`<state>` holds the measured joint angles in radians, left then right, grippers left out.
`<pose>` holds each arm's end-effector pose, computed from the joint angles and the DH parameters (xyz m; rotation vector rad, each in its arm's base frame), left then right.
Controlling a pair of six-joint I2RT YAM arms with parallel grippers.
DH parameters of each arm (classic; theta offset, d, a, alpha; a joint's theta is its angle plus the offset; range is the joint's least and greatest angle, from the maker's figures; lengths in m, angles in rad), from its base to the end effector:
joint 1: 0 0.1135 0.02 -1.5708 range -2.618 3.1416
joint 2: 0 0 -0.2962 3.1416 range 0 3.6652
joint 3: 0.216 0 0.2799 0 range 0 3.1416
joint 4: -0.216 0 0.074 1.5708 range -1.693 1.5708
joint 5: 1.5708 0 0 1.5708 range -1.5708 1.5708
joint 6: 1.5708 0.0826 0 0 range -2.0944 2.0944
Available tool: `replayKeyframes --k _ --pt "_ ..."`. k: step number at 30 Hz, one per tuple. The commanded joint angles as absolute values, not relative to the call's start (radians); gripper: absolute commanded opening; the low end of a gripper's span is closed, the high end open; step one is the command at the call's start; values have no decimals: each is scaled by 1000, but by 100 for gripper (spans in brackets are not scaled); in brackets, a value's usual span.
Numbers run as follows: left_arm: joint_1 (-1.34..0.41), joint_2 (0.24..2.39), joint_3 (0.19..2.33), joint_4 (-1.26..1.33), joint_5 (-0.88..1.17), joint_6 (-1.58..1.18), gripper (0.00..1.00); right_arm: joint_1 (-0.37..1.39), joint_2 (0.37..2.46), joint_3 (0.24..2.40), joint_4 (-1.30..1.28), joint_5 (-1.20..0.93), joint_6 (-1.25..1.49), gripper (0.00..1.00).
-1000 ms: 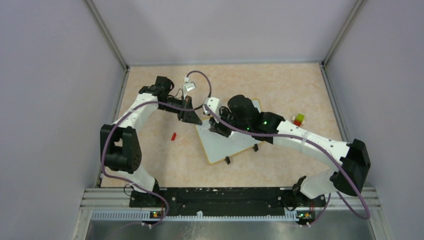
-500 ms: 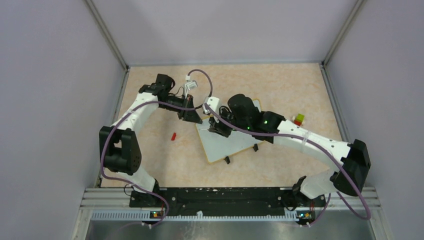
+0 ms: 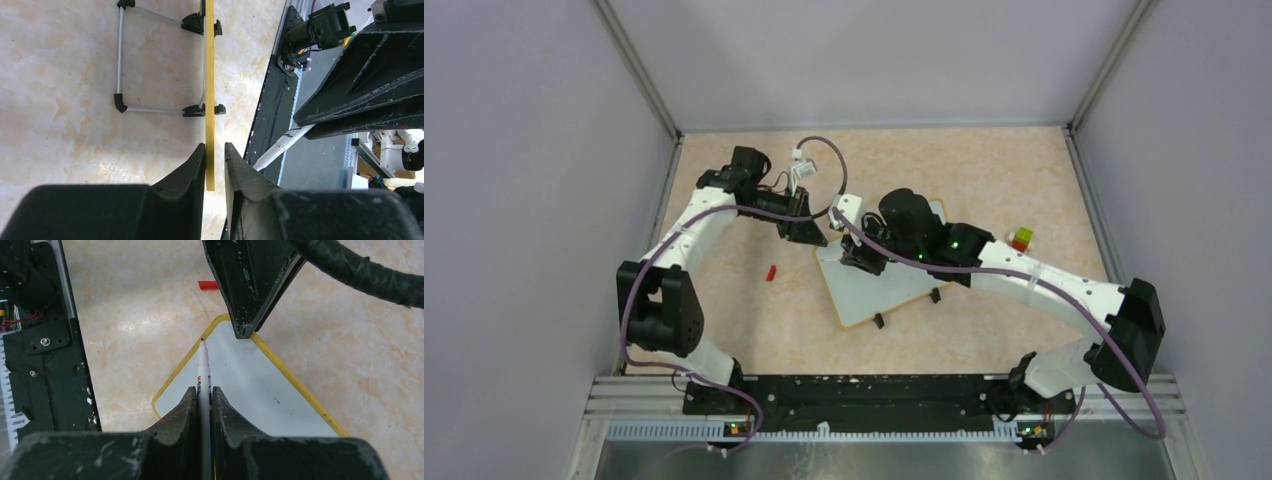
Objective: Write a sentence on the whiteboard
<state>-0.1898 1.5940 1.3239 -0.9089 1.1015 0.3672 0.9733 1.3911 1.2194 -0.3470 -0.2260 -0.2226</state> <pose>0.3287 -0.1382 0.2916 0.9109 2.1558 -1.3803 0.1990 0.3253 0.3407 -1.3246 1.6937 0.6832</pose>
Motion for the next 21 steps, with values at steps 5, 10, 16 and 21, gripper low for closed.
replayKeyframes --k 5,10,16,21 --pt "-187 1548 1339 -909 1112 379 28 983 1387 1254 -311 -214 -216 0" --pt "-187 1562 1337 -914 1107 386 32 984 1387 1255 -316 -207 -226 0" --pt "-188 1587 1339 -921 1106 396 29 984 1381 1247 -307 -186 -240 0" --pt "-189 1602 1340 -927 1105 399 28 983 1397 1251 -300 -186 -247 0"
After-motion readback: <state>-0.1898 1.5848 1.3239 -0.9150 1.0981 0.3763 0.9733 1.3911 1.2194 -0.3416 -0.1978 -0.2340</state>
